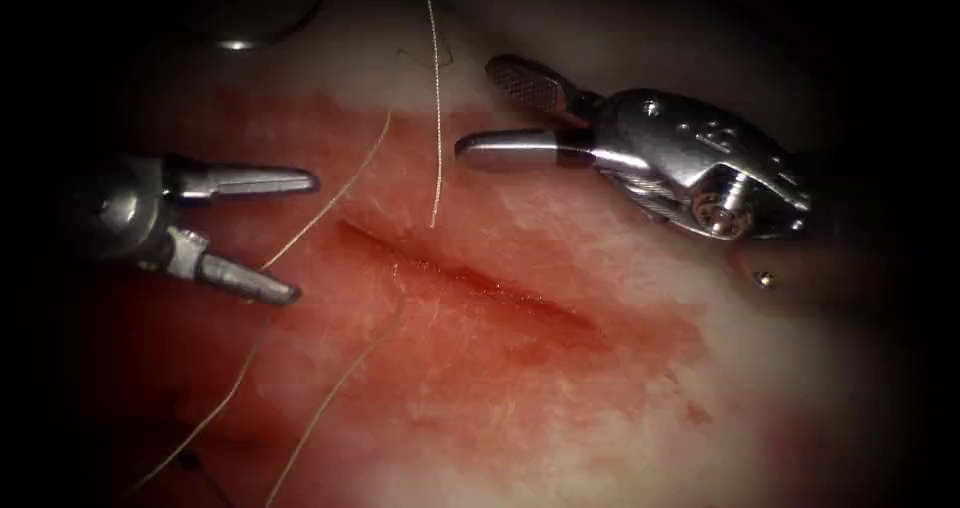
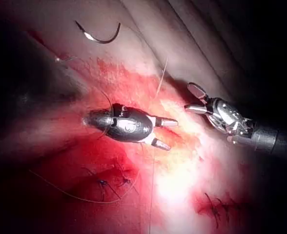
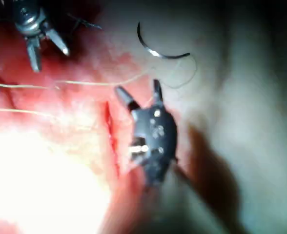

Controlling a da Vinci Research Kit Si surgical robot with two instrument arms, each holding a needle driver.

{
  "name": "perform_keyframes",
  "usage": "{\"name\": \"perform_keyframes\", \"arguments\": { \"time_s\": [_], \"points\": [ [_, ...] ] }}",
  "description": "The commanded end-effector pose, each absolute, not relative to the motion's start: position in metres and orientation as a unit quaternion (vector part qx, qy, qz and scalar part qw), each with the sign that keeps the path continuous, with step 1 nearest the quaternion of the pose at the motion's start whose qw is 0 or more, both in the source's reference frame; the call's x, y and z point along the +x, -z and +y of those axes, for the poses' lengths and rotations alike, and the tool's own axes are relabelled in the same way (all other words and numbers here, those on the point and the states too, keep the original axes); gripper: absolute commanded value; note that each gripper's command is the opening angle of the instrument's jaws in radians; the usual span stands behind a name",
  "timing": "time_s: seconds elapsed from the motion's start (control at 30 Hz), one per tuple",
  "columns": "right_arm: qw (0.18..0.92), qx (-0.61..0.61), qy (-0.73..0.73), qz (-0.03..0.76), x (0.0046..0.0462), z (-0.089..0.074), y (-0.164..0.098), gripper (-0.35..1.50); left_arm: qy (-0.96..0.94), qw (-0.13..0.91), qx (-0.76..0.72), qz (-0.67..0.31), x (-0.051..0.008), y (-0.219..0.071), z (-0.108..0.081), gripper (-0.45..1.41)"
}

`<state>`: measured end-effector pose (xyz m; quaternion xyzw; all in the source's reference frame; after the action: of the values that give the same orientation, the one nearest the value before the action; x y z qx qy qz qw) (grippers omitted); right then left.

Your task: Wound Closure

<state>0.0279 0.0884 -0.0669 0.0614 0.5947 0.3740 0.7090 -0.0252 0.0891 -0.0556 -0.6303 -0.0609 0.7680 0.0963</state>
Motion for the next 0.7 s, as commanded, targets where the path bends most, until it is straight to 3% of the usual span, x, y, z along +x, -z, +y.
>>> {"name": "perform_keyframes", "arguments": {
  "time_s": [0.03,0.7],
  "points": [
    [0.708,0.061,-0.373,0.596,0.0286,0.0885,0.0664,1.33,-0.768,0.092,-0.63,-0.063,-0.0261,0.0548,0.0884,0.56],
    [0.707,0.062,-0.368,0.6,0.0292,0.0879,0.066,1.33,-0.841,-0.052,-0.537,-0.034,-0.0275,0.0516,0.0852,0.55]
  ]
}}
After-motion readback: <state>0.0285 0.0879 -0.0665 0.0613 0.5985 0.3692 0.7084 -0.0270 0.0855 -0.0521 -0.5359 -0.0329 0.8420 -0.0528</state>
